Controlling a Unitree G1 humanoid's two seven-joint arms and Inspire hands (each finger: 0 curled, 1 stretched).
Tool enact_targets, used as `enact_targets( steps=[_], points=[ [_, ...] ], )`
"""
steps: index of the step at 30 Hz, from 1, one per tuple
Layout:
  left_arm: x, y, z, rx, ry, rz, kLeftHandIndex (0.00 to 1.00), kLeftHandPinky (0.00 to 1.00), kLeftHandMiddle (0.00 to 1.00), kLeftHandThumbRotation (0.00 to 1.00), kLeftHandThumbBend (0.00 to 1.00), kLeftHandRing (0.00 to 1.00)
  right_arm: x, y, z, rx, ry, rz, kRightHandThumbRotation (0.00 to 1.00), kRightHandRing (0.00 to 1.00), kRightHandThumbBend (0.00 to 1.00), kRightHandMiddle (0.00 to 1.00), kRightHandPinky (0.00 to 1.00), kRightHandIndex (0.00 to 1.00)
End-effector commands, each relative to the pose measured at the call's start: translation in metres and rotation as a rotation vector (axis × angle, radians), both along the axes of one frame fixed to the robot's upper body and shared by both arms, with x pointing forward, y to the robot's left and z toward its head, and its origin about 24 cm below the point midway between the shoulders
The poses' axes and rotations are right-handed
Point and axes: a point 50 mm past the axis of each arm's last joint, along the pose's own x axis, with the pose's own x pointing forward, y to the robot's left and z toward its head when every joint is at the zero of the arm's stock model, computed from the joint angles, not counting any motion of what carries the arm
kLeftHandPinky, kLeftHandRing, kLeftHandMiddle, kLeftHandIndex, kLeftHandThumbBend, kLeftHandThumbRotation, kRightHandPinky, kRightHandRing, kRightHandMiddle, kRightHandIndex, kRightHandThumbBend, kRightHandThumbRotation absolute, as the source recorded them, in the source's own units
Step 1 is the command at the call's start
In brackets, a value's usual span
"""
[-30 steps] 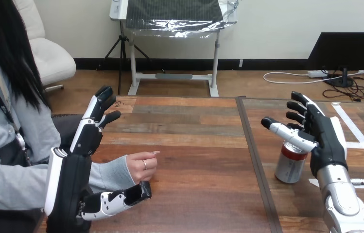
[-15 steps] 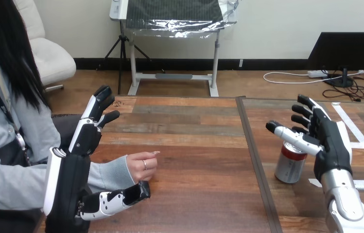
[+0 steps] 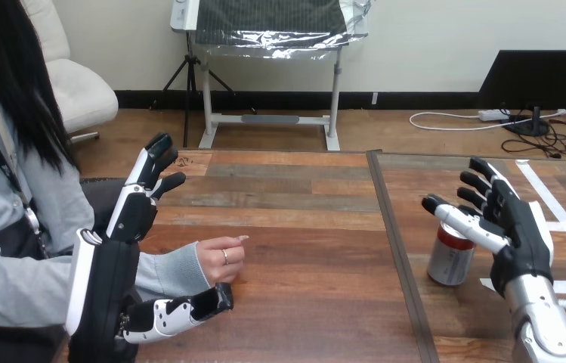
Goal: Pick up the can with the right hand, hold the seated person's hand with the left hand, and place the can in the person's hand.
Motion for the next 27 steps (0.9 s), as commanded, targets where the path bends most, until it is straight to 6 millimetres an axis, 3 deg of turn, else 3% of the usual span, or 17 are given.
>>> enact_targets(
  steps=[1,27],
  points=[
    [0.014,-0.002,0.016,0.006,-0.087,-0.035,0.93,0.84,0.96,0.61,1.0,0.93,0.008,-0.002,0.014,0.009,-0.08,-0.006,0.21,0.88,1.0,0.89,0.84,0.91],
    [0.013,0.0,0.016,0.0,-0.086,-0.045,0.92,0.86,0.96,0.58,1.0,0.94,-0.006,0.002,-0.003,0.016,-0.022,-0.021,0.19,0.87,1.0,0.89,0.84,0.91]
  ],
)
